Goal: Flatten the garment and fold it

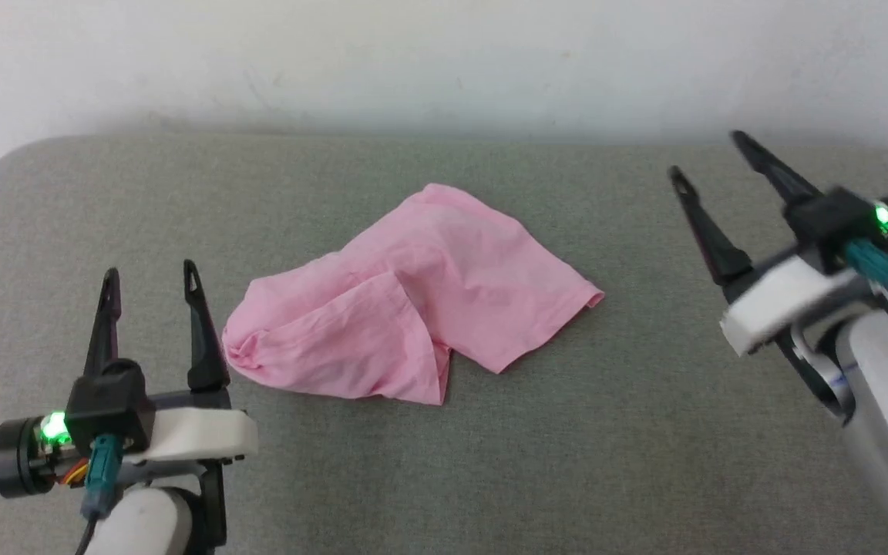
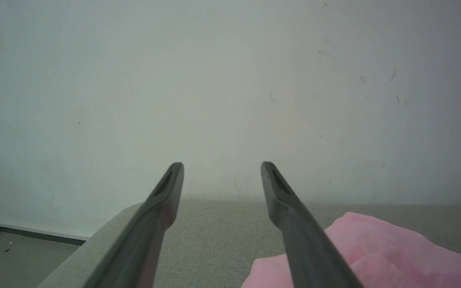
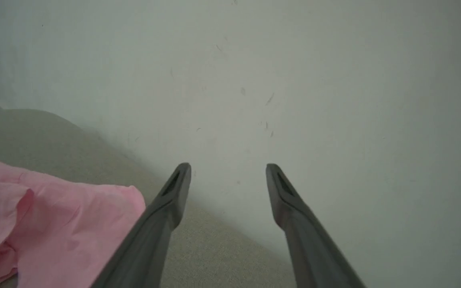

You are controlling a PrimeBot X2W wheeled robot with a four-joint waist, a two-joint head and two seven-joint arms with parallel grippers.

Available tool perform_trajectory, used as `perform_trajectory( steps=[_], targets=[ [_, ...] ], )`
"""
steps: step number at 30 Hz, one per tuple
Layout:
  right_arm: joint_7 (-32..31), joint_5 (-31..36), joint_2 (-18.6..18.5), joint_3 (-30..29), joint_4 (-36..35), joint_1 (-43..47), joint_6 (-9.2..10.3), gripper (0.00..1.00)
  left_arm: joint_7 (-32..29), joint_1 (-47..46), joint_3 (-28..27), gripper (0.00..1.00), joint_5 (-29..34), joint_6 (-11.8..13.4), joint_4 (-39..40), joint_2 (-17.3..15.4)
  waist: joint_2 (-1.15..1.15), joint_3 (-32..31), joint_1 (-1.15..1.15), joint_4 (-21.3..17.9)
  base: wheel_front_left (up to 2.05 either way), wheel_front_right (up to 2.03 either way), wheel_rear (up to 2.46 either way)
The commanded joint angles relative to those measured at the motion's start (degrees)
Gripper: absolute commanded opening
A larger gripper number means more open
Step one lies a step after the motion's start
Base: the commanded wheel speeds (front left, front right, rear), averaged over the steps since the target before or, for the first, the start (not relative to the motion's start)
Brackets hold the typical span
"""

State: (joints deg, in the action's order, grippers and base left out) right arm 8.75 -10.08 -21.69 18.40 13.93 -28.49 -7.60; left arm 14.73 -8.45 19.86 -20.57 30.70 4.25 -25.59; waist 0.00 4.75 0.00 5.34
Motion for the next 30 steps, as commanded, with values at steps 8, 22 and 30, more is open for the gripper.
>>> perform_trajectory(
  steps=[8, 22, 30],
  targets=[
    [-25.7, -20.9, -10.6, 26.1, 4.2, -18.9, 0.11, 1.00, 0.3, 3.9, -6.5, 1.00, 7.2, -6.8, 1.0, 8.1, 0.00, 5.2, 0.00, 3.1, 0.00, 0.00, 0.00],
    [-46.6, -41.5, -11.5, 47.1, 16.3, -35.5, 0.11, 1.00, 0.3, -1.6, -11.9, 1.00, 13.9, -15.4, -0.1, 17.7, 0.00, 14.5, 0.00, 8.3, 0.00, 0.00, 0.00],
    [-45.0, -44.6, -8.6, 52.2, 20.8, -35.1, 0.11, 1.00, 0.3, -3.6, -14.5, 1.00, 15.5, -18.3, -0.9, 20.4, 0.00, 17.7, 0.00, 9.2, 0.00, 0.00, 0.00]
  ],
)
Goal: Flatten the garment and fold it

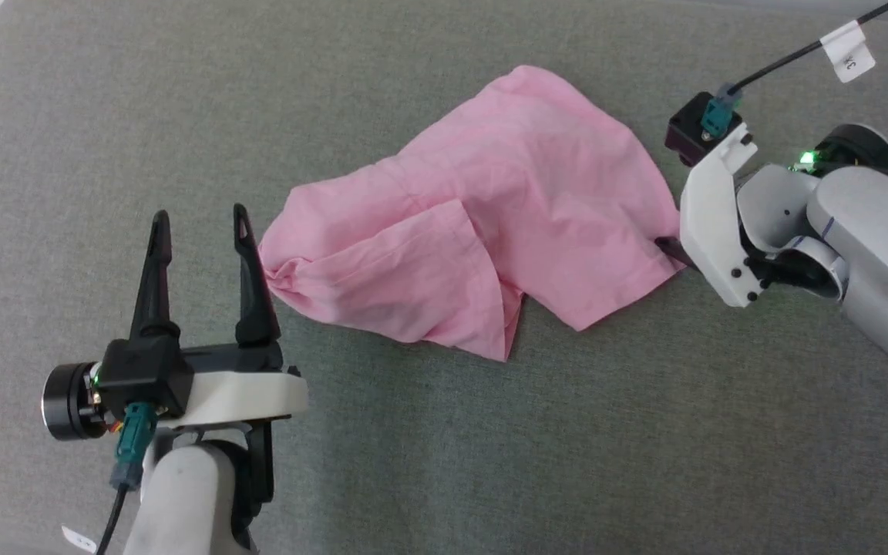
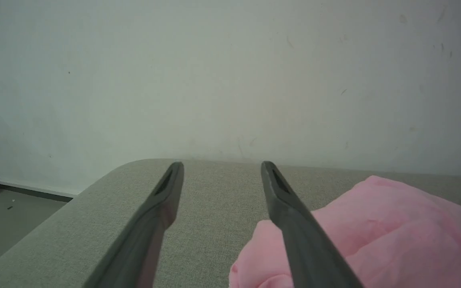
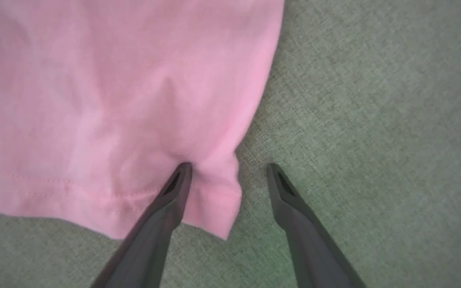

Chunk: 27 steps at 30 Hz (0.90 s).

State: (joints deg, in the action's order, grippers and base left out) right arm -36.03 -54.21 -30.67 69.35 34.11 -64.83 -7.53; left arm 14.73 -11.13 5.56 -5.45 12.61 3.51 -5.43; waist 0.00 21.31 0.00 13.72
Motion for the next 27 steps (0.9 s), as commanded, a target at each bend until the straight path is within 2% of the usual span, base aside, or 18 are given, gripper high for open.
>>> perform_trajectory(
  steps=[1, 4, 5, 6, 9, 15, 18, 22, 25, 27],
  targets=[
    [-0.1, -0.6, 0.6, 1.7, 0.9, 1.7, 0.04, 1.00, 0.3, -0.9, -0.5, 1.00, 0.6, -0.4, -0.2, 0.4, 0.00, 1.2, 0.00, 0.8, 0.00, 0.00, 0.00],
    [0.1, -0.7, 0.9, 2.9, 1.3, 2.9, 0.04, 0.97, 0.3, -1.0, -1.2, 1.00, 1.1, -1.0, -0.4, 0.9, 0.00, 1.3, 0.00, 0.5, 0.00, 0.00, 0.00],
    [0.4, -0.7, 1.0, 3.2, 1.3, 3.0, 0.04, 0.19, 0.3, -1.0, -1.4, 1.00, 1.2, -1.1, -0.6, 1.1, 0.00, 1.2, 0.00, 0.3, 0.00, 0.00, 0.00],
    [0.9, -0.6, 1.0, 3.3, 1.2, 3.1, 0.04, 0.00, 0.3, -1.0, -1.6, 1.00, 1.3, -1.3, -0.7, 1.2, 0.00, 1.0, 0.00, 0.0, 0.00, 0.00, 0.00],
    [3.7, -0.2, 0.9, 3.6, 1.2, 2.5, 0.04, 0.00, 0.3, -0.6, -2.5, 1.00, 1.8, -1.8, -1.4, 1.4, 0.00, -0.3, 0.00, -1.0, 0.00, 0.00, 0.00],
    [14.3, 0.5, -0.9, 3.8, -1.0, 1.1, 0.04, 0.00, 0.3, 1.5, -4.5, 1.00, 2.8, -2.8, -2.4, 1.2, 0.00, -5.2, 0.00, -3.9, 0.00, 0.00, 0.00],
    [18.7, 0.7, -3.9, 3.9, -5.0, 2.4, 0.04, 0.00, 0.3, 3.0, -5.0, 1.00, 3.2, -3.2, -2.6, 1.1, 0.00, -7.7, 0.00, -5.2, 0.00, 0.00, 0.00],
    [22.2, 1.1, -9.8, 3.9, -11.3, 6.1, 0.04, 0.00, 0.3, 4.7, -5.5, 1.00, 3.6, -3.7, -2.7, 0.9, 0.00, -10.1, 0.00, -6.7, 0.00, 0.00, 0.00],
    [22.7, 0.1, -14.2, 4.0, -16.6, 11.0, 0.04, 0.00, 0.3, 5.8, -5.8, 1.00, 4.0, -3.9, -2.4, 0.7, 0.00, -11.4, 0.00, -7.7, 0.00, 0.00, 0.00],
    [22.2, 0.6, -15.4, 4.0, -17.9, 13.1, 0.04, 0.00, 0.3, 6.2, -6.0, 1.00, 4.0, -4.0, -2.4, 0.5, 0.00, -11.8, 0.00, -8.1, 0.00, 0.00, 0.00]
  ],
)
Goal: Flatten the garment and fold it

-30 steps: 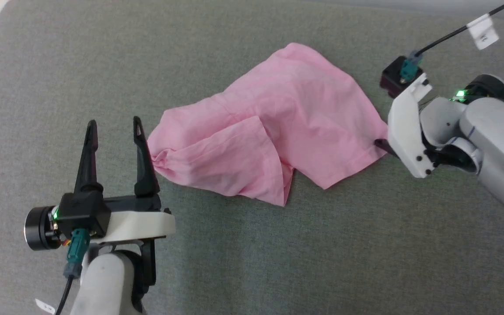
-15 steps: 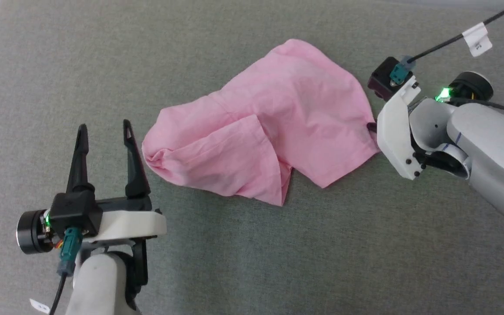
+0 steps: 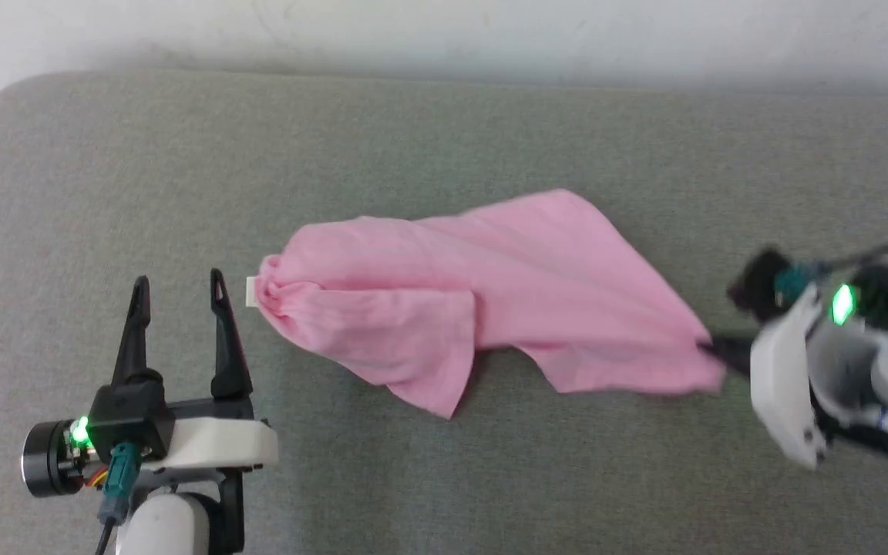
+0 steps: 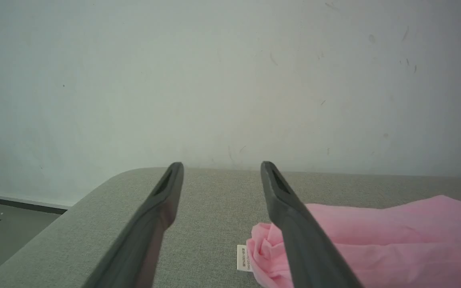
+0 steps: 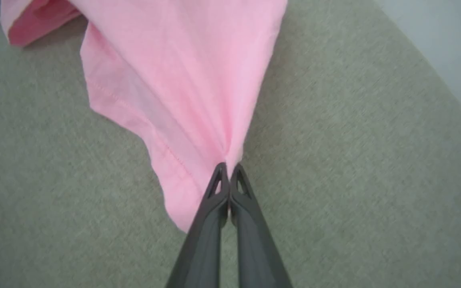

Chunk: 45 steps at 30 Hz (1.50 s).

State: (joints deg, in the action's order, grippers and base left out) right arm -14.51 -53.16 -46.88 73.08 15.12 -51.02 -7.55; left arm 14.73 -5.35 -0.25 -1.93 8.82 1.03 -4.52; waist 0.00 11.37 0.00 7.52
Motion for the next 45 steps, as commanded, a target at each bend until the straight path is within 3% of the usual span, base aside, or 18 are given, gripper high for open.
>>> perform_trajectory(
  steps=[1, 10, 15, 16, 17, 24, 30, 35, 40, 43, 45],
  targets=[
    [-0.3, 0.3, -0.3, 0.3, -0.3, 1.7, 0.06, 0.00, 0.3, 0.7, -0.3, 1.00, 0.5, -0.3, 0.1, -0.4, 0.00, -2.2, 0.00, -2.2, 0.00, 0.00, 0.00],
    [-2.4, -1.5, -3.4, 0.3, -5.1, 19.2, 0.06, 0.00, 0.3, 2.2, -0.3, 1.00, 0.8, -1.1, -0.6, -0.7, 0.00, -4.7, 0.00, -3.2, 0.00, 0.00, 0.00],
    [1.6, -1.6, -3.5, -3.6, -5.9, 22.9, 0.06, 0.00, 0.3, 3.7, -0.6, 1.00, 1.4, -0.9, -0.8, -1.1, 0.00, -6.6, 0.00, -3.9, 0.00, 0.00, 0.00],
    [2.9, -1.1, -3.6, -5.3, -5.8, 23.2, 0.06, 0.78, 0.3, 4.2, -0.5, 1.00, 1.5, -0.8, -0.8, -1.1, 0.00, -7.0, 0.00, -4.0, 0.00, 0.00, 0.00],
    [4.2, -0.7, -3.6, -7.2, -6.0, 23.5, 0.06, 1.00, 0.3, 4.6, -0.4, 1.00, 1.7, -0.7, -0.8, -1.1, 0.00, -7.3, 0.00, -4.2, 0.00, 0.00, 0.00],
    [15.2, 5.4, -1.5, -25.0, -7.0, 27.3, 0.06, 1.00, 0.3, 4.7, -0.1, 1.00, 1.7, -0.9, -1.1, -1.8, 0.00, -9.0, 0.00, -4.5, 0.00, 0.00, 0.00],
    [23.4, 15.7, 7.4, -41.8, -6.8, 34.9, 0.06, 1.00, 0.3, 1.7, 0.1, 1.00, 1.4, -2.7, -2.7, -3.7, 0.00, -9.5, 0.00, -4.6, 0.00, 0.00, 0.00],
    [26.7, 25.5, 16.7, -54.1, -9.4, 41.2, 0.06, 1.00, -0.3, -6.2, 2.2, 1.00, 1.3, -7.9, -10.0, -7.3, 0.00, -8.8, 0.00, -4.2, 0.00, 0.00, 0.00],
    [27.0, 33.3, 23.7, -60.2, -13.6, 45.5, 0.06, 1.00, -12.1, -17.7, 8.0, 1.00, 1.1, -15.0, -19.8, -11.0, 0.00, -7.7, 0.00, -5.0, 0.00, 0.00, 0.00],
    [25.9, 36.0, 26.0, -61.2, -16.0, 46.9, 0.06, 1.00, -20.8, -23.7, 13.0, 1.00, -1.3, -16.2, -24.5, -13.4, 0.00, -7.0, 0.00, -6.1, 0.00, 0.00, 0.00],
    [25.4, 37.1, 26.8, -61.6, -17.0, 47.2, 0.06, 1.00, -27.1, -27.0, 20.1, 1.00, -5.4, -16.3, -26.7, -15.5, 0.00, -6.5, 0.00, -6.9, 0.00, 0.00, 0.00]
  ],
)
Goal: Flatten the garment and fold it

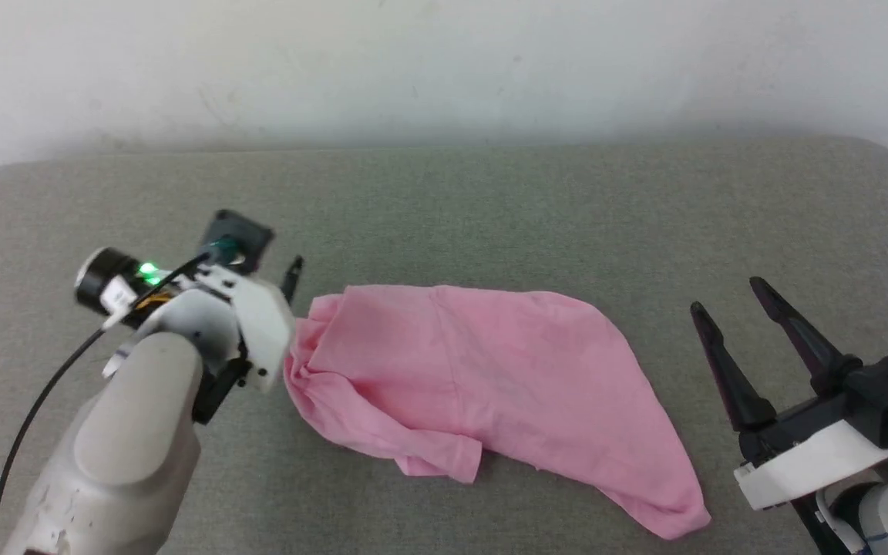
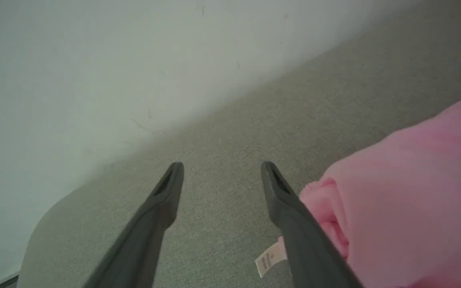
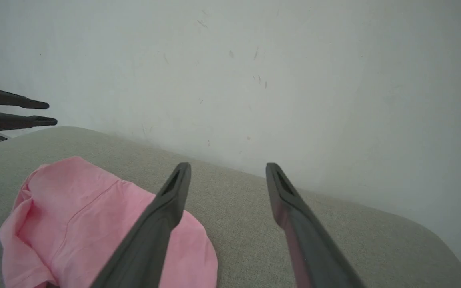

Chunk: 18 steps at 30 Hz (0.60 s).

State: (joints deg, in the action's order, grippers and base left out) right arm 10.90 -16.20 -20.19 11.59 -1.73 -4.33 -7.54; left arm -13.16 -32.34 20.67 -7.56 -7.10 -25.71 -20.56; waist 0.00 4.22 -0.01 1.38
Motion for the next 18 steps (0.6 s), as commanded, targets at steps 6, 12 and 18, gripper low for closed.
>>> perform_trajectory(
  steps=[6, 12, 18],
  targets=[
    [-0.2, 1.4, 0.6, -0.1, -1.0, -0.8, 0.05, 1.00, -16.9, -9.7, 19.4, 1.00, -18.0, -0.4, -1.0, -6.7, 0.00, 3.5, 0.01, -2.9, 0.00, 0.00, 0.00],
    [0.1, 2.0, 0.7, 1.0, -0.6, -3.0, 0.05, 1.00, -27.2, -17.0, 33.3, 1.00, -28.4, -0.4, -3.1, -12.9, 0.00, 6.2, 0.01, -5.6, 0.00, 0.00, 0.00],
    [0.8, 2.2, 1.0, 1.8, 0.8, -4.4, 0.05, 1.00, -30.9, -19.3, 43.5, 1.00, -35.5, -0.4, -4.7, -14.5, 0.00, 8.0, 0.01, -7.7, 0.00, 0.00, 0.00]
  ],
)
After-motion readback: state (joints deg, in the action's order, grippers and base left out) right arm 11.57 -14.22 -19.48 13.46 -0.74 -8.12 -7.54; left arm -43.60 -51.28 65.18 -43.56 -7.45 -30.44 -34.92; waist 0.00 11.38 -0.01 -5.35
